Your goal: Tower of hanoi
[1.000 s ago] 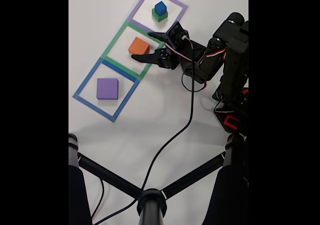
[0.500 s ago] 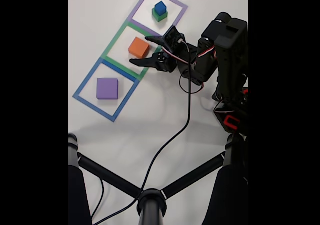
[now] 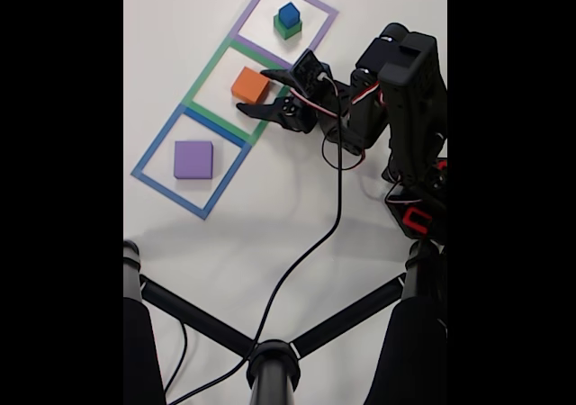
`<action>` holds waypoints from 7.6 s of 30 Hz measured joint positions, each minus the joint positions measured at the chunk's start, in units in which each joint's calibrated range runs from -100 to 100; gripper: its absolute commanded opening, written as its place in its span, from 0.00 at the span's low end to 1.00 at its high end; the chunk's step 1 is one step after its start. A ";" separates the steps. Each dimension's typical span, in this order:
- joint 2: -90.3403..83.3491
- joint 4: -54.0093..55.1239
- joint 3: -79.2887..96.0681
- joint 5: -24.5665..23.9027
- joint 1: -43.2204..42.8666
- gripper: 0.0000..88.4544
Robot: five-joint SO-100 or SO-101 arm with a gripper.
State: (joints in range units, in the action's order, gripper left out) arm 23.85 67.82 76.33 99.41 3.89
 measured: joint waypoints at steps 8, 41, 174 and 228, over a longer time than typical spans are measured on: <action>0.00 0.00 0.00 0.59 -0.08 0.13; -61.88 -120.06 -46.91 -12.81 -2.37 0.12; -17.64 -20.95 -8.01 0.00 -25.21 0.29; -83.75 -156.42 -62.40 0.59 17.85 0.09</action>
State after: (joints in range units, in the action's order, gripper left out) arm -59.90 -88.60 13.93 100.00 21.74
